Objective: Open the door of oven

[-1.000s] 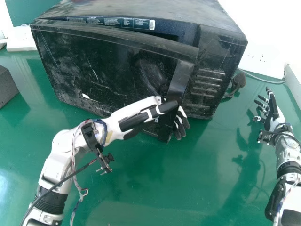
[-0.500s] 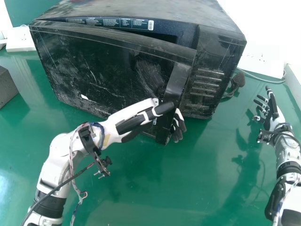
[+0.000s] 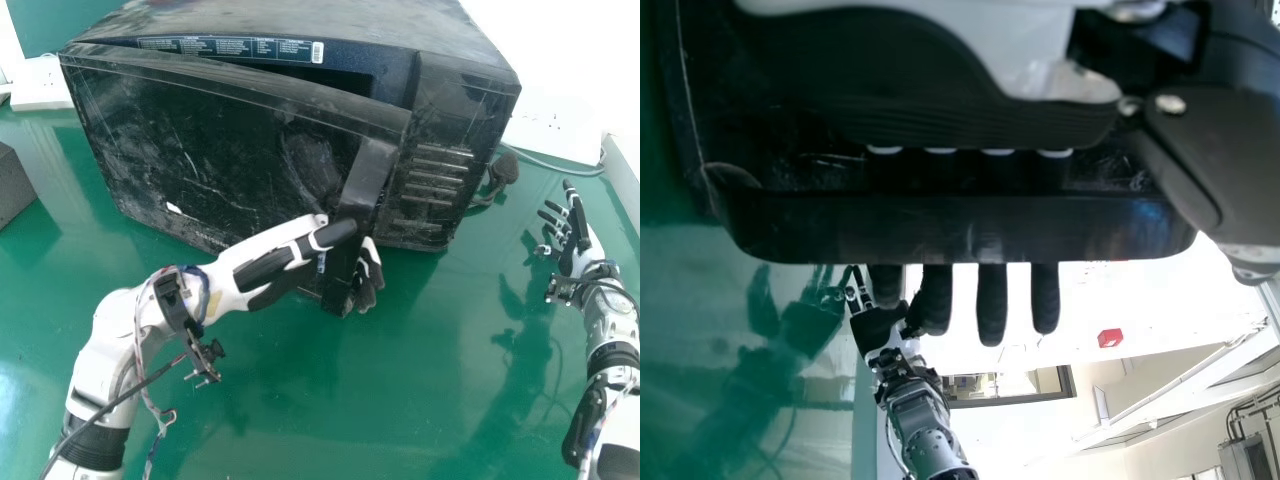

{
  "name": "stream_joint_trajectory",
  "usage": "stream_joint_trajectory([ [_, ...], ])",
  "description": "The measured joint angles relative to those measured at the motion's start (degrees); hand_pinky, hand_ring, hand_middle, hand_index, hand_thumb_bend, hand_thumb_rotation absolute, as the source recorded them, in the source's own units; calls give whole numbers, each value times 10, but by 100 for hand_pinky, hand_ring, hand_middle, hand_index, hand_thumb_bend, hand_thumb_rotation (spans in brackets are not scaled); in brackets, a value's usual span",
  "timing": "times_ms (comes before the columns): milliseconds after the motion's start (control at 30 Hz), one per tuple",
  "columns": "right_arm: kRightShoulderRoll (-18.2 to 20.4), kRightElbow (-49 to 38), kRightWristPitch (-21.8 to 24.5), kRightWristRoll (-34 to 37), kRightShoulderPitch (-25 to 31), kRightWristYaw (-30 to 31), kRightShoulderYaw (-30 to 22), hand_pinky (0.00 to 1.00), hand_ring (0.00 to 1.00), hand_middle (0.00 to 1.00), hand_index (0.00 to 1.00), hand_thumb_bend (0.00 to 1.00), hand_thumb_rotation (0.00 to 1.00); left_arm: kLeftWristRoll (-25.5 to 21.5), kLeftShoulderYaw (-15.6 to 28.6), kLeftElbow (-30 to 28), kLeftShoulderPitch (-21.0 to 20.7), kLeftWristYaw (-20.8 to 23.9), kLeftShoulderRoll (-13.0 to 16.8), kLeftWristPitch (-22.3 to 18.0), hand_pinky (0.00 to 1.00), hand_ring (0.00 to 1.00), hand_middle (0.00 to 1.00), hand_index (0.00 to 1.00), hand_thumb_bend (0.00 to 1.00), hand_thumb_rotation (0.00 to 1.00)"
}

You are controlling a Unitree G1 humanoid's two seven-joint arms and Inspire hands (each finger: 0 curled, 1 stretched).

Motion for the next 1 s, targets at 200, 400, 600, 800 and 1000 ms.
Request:
stream_joint_trajectory([
  [200, 2, 0, 0, 0, -1, 2, 0, 49, 65, 82, 86, 78, 100, -9, 7, -23, 19, 0, 8, 4, 12, 18, 27, 42, 90, 76],
  [400, 5, 0, 0, 1, -2, 3, -1, 48, 64, 82, 87, 76, 100, -11, 8, -33, 22, -10, 28, 7, 12, 17, 26, 38, 95, 80],
  [600, 6, 0, 0, 1, -2, 5, 1, 56, 69, 83, 88, 78, 100, -23, 17, -28, 24, -26, 33, 7, 11, 16, 26, 36, 94, 77],
  [800, 6, 0, 0, 1, -2, 5, 1, 48, 64, 81, 85, 78, 100, -33, 24, -8, 26, -55, 37, -13, 10, 15, 24, 35, 93, 77],
  [1000, 6, 0, 0, 1, -3, 4, 0, 48, 65, 81, 87, 75, 100, -51, 34, -1, 26, -86, 51, -12, 10, 15, 24, 37, 96, 73],
])
